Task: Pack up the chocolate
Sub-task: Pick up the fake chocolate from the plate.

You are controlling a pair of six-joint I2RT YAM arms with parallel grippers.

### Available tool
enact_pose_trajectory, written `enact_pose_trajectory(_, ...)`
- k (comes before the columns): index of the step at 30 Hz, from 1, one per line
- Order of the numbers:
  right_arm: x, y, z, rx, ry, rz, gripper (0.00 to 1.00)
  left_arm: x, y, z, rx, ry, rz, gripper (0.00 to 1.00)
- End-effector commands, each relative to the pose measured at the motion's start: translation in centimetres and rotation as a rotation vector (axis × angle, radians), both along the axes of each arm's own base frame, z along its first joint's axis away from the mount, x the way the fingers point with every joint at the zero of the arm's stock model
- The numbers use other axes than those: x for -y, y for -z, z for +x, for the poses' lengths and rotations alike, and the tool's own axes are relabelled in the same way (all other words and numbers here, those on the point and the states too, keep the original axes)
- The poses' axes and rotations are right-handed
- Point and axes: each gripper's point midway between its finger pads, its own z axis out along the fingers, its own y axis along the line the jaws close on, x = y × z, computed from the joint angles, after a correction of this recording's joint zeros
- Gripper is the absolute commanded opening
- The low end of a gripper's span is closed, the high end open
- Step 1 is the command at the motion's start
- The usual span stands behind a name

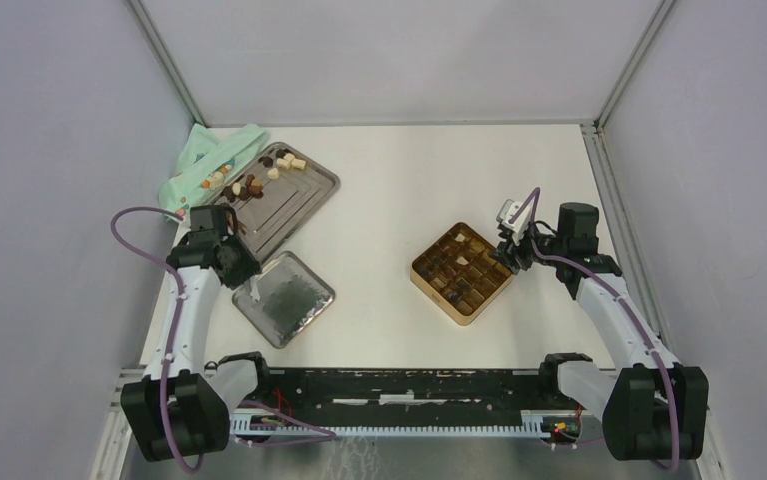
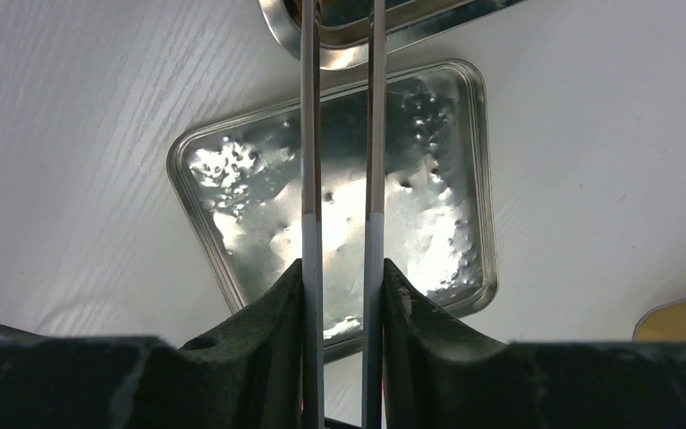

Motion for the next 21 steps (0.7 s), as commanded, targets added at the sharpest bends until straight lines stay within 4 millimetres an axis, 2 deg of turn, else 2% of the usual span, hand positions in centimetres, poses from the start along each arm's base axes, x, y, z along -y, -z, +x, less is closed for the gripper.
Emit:
enact_pose_trajectory(1,-0.3,-1.4,0.3,0.047,-0.026,0.005,0.58,-0.8,0.2,0.3,-0.007,-0.086,0.007,0.38)
enact_pose_trajectory(9,-0.3,-1.3,0.4,0.043,-0.028,0.002,0.58,-1.6,-0.2,0.0,-0.02,-0.122,0.041,0.38)
enact_pose_trajectory(15,-0.3,-1.2,0.4,0.041,-0.028,-0.001,0.58,-1.2,-1.3,-0.4,0.011,-0.117,0.029,0.38)
enact_pose_trajectory(21,-0.4,-1.1,0.3,0.038,-0.03,-0.001,0.58,-1.2,-0.5,-1.9,-0.049,-0.14,0.03,0.39)
